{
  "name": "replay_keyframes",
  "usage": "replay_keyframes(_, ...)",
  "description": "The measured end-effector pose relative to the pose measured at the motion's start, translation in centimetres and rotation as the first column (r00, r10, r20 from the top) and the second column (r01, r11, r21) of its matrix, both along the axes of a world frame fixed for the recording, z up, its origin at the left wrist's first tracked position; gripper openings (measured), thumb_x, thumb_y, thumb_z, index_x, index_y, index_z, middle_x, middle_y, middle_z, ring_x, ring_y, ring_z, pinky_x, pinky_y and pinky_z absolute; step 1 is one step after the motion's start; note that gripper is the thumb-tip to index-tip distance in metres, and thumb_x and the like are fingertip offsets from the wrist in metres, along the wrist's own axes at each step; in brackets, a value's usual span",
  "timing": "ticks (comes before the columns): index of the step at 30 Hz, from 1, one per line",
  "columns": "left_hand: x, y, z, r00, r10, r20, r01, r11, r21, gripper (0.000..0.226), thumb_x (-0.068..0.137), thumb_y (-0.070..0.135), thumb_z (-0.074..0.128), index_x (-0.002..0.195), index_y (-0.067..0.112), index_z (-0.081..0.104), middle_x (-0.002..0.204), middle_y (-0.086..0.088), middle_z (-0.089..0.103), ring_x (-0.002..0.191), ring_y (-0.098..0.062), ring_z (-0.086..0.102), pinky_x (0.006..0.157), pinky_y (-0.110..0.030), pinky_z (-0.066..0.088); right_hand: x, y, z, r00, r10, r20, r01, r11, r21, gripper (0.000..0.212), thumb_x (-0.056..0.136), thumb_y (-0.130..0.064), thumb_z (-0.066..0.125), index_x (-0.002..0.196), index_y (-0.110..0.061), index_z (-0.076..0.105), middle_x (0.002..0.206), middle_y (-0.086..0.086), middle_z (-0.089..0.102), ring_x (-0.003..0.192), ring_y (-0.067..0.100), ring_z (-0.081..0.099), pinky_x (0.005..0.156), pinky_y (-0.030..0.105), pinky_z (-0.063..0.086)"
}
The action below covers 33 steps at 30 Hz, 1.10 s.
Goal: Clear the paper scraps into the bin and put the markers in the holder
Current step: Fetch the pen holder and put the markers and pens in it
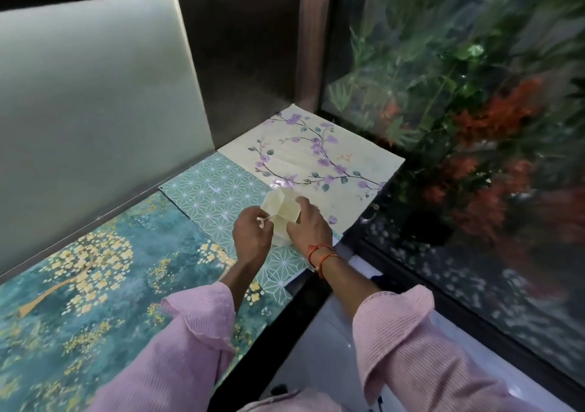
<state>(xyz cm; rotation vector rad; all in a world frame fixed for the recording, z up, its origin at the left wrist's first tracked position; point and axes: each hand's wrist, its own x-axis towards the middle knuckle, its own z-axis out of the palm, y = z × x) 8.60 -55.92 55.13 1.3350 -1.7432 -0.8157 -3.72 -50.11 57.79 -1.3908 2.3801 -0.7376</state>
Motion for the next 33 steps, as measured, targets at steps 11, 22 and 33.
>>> replay_keyframes(11, -10.4, 15.4, 0.4, 0.948, -0.318, 0.014, 0.317, 0.948, 0.036, 0.017, 0.070, 0.016, 0.066, 0.086, 0.021, 0.068, 0.089, 0.007, 0.069, 0.075, -0.013, 0.066, 0.071, -0.028, 0.053, -8.0, 18.4, -1.5, 0.923, -0.382, 0.032, 0.384, 0.922, -0.052, 0.062, 0.074, -0.029, 0.061, 0.131, -0.026, 0.036, 0.127, 0.006, 0.056, 0.106, 0.033, 0.059, 0.086, 0.043, 0.050)
replay_keyframes(22, -14.4, 36.7, -5.7, 0.867, -0.486, 0.111, 0.460, 0.866, 0.198, 0.014, 0.073, 0.009, 0.064, 0.083, 0.017, 0.071, 0.086, 0.006, 0.070, 0.074, -0.015, 0.067, 0.071, -0.032, 0.057, -11.0, 42.0, -7.1, 0.841, -0.518, 0.156, 0.513, 0.855, 0.076, 0.054, 0.073, -0.031, 0.063, 0.124, -0.031, 0.045, 0.119, -0.001, 0.061, 0.105, 0.027, 0.060, 0.087, 0.043, 0.052)
replay_keyframes(33, -13.4, 47.0, -10.7, 0.694, -0.691, 0.200, 0.603, 0.711, 0.362, 0.015, 0.081, 0.010, 0.068, 0.095, 0.013, 0.073, 0.101, 0.002, 0.071, 0.072, -0.004, 0.061, 0.063, 0.002, 0.041, -7.9, 53.9, -13.2, 0.702, -0.674, 0.230, 0.657, 0.738, 0.154, 0.055, 0.078, -0.028, 0.070, 0.128, -0.029, 0.048, 0.119, 0.002, 0.062, 0.098, 0.026, 0.066, 0.087, 0.041, 0.054)
